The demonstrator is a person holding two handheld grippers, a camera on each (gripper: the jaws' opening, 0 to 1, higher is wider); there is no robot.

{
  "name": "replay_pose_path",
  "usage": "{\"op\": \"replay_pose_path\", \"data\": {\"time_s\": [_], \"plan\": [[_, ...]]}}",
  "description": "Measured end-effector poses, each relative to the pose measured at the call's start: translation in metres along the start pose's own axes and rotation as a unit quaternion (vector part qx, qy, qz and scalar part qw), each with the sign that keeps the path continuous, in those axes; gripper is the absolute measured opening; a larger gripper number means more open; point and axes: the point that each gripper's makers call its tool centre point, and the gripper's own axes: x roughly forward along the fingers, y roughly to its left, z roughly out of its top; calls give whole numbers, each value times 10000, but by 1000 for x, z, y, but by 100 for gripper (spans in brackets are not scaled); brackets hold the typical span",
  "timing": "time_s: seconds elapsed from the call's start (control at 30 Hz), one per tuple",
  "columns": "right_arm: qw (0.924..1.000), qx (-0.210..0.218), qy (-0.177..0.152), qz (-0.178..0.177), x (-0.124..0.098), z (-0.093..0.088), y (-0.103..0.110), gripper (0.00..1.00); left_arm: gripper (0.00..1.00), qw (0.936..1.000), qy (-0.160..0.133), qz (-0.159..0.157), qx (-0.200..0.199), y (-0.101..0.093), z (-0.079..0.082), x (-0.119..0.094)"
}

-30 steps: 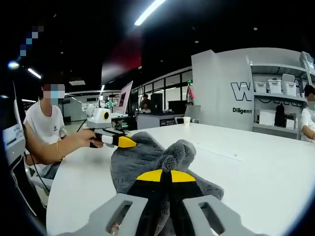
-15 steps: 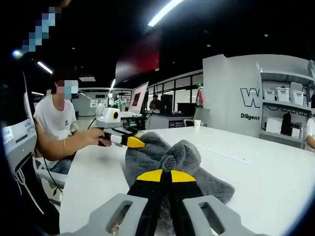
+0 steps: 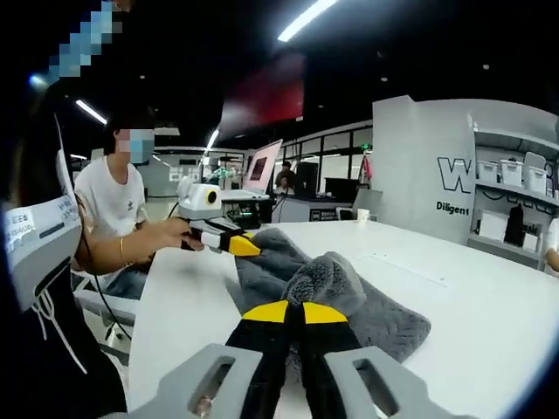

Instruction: Open the folded towel by lifting each exposed corner and separating the folded layers until the towel lies flat within the target outline without major curled edges

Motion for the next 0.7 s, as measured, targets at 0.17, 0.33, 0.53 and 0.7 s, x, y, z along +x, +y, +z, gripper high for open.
{"op": "replay_pose_path", "data": {"time_s": [0.17,0.33,0.53,0.7], "plan": [[10000,53,36,35,-1,-5,7,0,5,10000,-4,-43,10,-4,-4,-8],[10000,28,89,21,-7,-7,13,0,5,10000,10,-86,20,-10,-9,-16],[9999,46,102,-47,-15,-12,17,0,5,9998,51,-182,85,-17,-15,-24],[9999,93,103,-88,-19,-17,18,0,5,9996,114,-227,159,-22,-20,-29]]}}
